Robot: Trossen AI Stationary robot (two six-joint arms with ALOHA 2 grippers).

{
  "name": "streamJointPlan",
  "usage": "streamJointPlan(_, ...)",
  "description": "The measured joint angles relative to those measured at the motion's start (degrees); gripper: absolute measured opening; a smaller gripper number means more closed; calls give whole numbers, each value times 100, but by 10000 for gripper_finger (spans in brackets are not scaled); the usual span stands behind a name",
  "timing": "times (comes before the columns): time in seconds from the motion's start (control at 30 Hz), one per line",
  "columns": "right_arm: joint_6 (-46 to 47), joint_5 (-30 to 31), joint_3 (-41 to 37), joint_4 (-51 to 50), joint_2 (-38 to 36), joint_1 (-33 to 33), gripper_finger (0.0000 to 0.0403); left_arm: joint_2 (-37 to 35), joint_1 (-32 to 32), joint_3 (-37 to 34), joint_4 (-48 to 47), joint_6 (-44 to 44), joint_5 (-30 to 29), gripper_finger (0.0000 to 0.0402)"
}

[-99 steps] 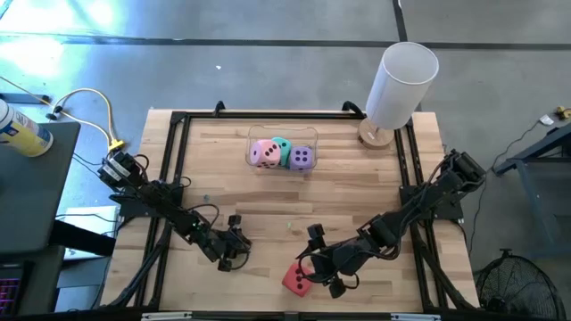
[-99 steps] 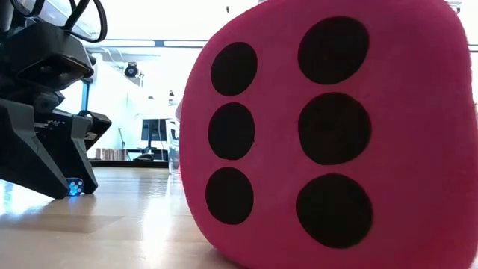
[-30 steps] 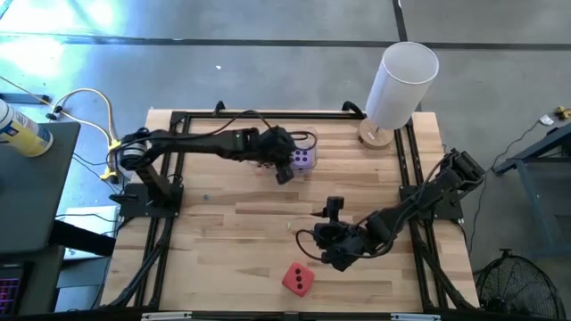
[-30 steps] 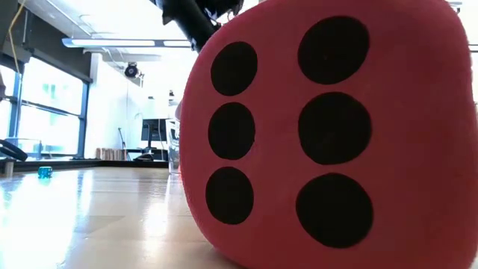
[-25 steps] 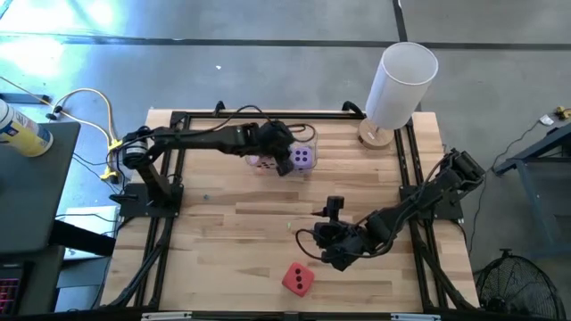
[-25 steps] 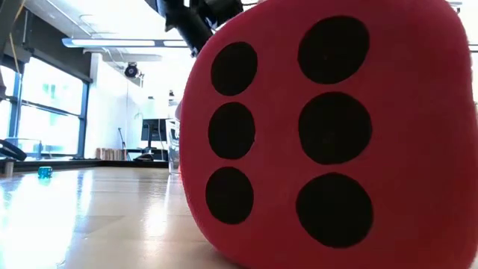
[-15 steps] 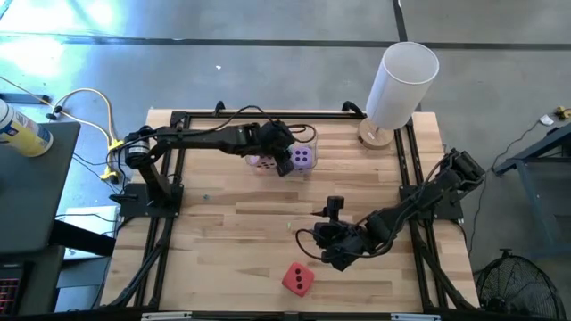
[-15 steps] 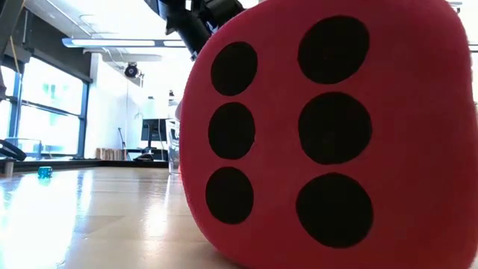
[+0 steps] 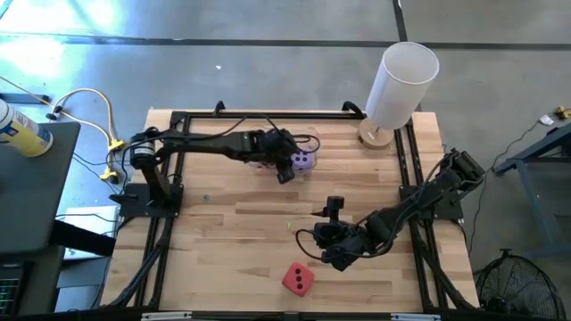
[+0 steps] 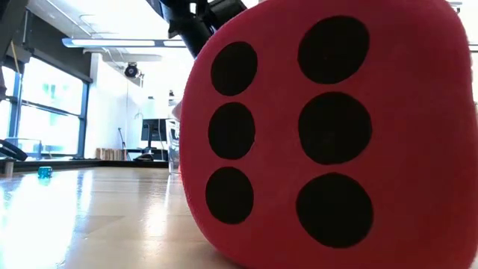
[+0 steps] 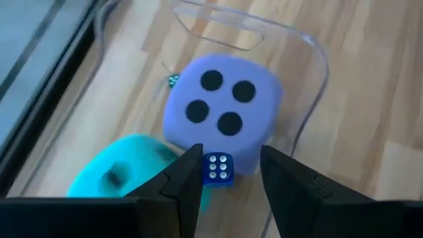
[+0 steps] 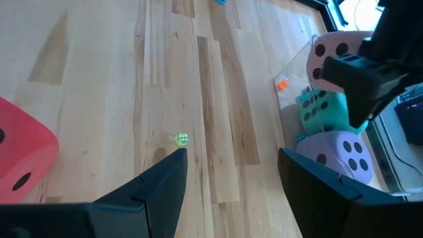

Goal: Pick & Place Dice
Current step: Put the dark blue dice into the transparent bin

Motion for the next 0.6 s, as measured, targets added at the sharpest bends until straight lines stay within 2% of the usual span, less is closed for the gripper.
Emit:
streamJointPlan(0.17, 0, -4, 0, -10, 2, 0, 228, 74, -12, -11, -90, 517, -32, 144)
streamJointPlan(0.6, 0, -9, -2, -22, 2, 0, 228, -42, -37, -9, 61, 626, -153, 144)
